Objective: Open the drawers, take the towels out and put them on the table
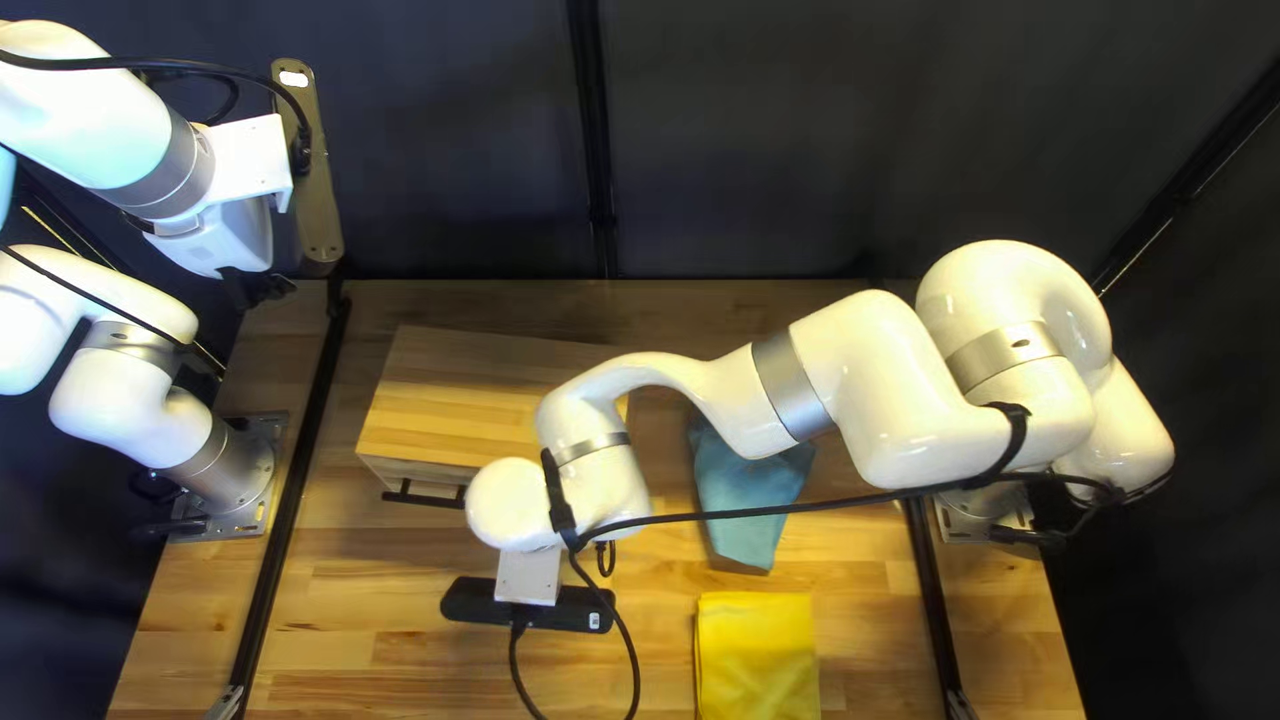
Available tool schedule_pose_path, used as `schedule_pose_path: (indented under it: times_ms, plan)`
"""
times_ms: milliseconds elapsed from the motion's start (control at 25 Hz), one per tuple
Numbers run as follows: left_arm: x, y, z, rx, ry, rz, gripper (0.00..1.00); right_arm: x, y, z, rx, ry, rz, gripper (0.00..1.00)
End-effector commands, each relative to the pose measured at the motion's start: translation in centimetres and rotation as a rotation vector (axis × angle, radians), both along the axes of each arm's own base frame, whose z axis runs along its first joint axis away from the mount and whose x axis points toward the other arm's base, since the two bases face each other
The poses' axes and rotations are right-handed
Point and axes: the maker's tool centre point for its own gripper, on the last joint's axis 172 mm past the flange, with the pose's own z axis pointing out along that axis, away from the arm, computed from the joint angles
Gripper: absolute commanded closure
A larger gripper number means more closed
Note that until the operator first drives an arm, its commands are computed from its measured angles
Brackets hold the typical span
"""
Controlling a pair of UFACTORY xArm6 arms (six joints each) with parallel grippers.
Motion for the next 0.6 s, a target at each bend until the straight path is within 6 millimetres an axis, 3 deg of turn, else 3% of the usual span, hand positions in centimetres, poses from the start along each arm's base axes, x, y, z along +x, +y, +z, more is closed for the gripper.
schedule_pose_path:
  times_ms: [40,600]
  plan:
    - [0.0,0.0,0.0,0.0,0.0,0.0,0.0,0.2,-0.5,0.1,-0.002,0.001,0.003,0.0]
    - [0.0,0.0,0.0,0.0,0.0,0.0,0.0,0.5,-1.6,-0.6,-0.012,0.026,0.029,0.0]
